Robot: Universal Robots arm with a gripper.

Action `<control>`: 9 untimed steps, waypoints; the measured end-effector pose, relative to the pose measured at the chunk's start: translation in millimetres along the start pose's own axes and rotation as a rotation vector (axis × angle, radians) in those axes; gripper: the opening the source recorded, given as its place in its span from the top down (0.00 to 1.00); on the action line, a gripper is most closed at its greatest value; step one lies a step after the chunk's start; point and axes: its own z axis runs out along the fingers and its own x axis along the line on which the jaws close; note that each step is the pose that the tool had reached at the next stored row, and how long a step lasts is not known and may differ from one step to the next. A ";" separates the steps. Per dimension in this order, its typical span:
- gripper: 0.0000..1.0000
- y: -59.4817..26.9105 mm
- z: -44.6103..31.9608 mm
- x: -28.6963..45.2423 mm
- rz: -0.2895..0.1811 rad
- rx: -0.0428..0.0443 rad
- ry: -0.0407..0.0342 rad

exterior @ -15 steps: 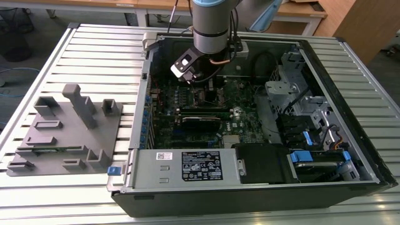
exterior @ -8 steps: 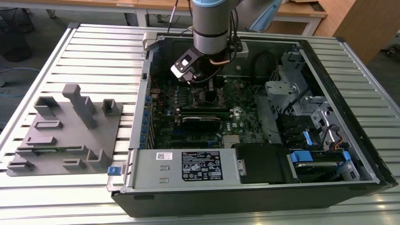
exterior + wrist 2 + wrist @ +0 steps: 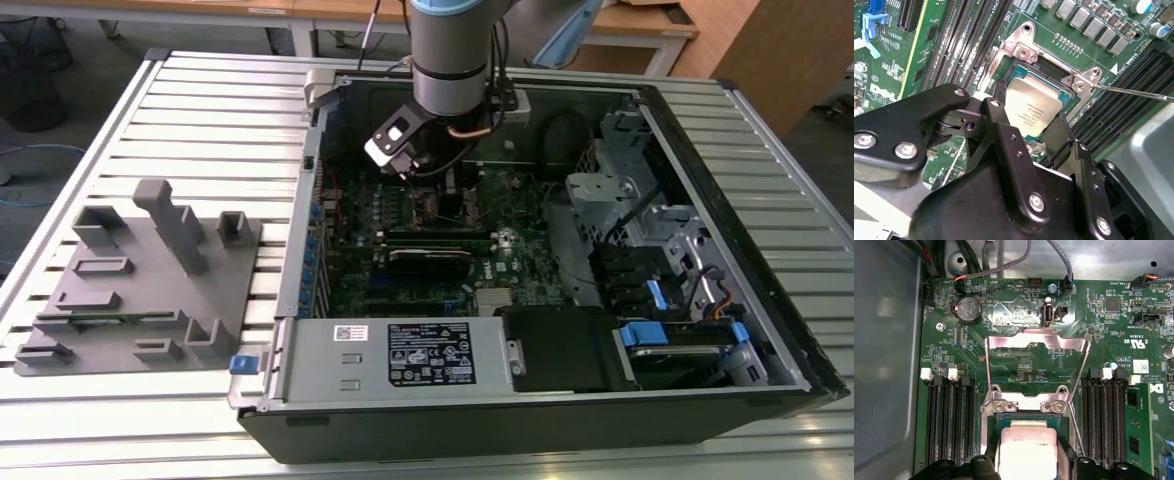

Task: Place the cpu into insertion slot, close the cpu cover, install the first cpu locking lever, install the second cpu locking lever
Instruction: 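Place the cpu into insertion slot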

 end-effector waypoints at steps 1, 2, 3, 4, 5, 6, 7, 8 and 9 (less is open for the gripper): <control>0.46 0.0 0.0 0.0 0.000 0.0000 0.0000; 0.46 0.0 0.0 0.0 0.000 0.0000 0.0000; 0.46 0.0 0.0 0.0 0.000 0.0000 -0.0001; 0.46 0.0 0.0 0.0 0.000 0.0000 0.0000; 0.46 0.0 0.1 0.0 0.000 0.0000 0.0004; 0.46 0.0 0.0 0.0 0.000 -0.0001 0.0018; 0.46 0.0 0.1 0.0 0.000 -0.0003 0.0026; 0.46 0.0 -0.1 0.0 0.000 -0.0003 0.0029; 0.46 0.1 -0.2 0.1 0.000 -0.0004 0.0032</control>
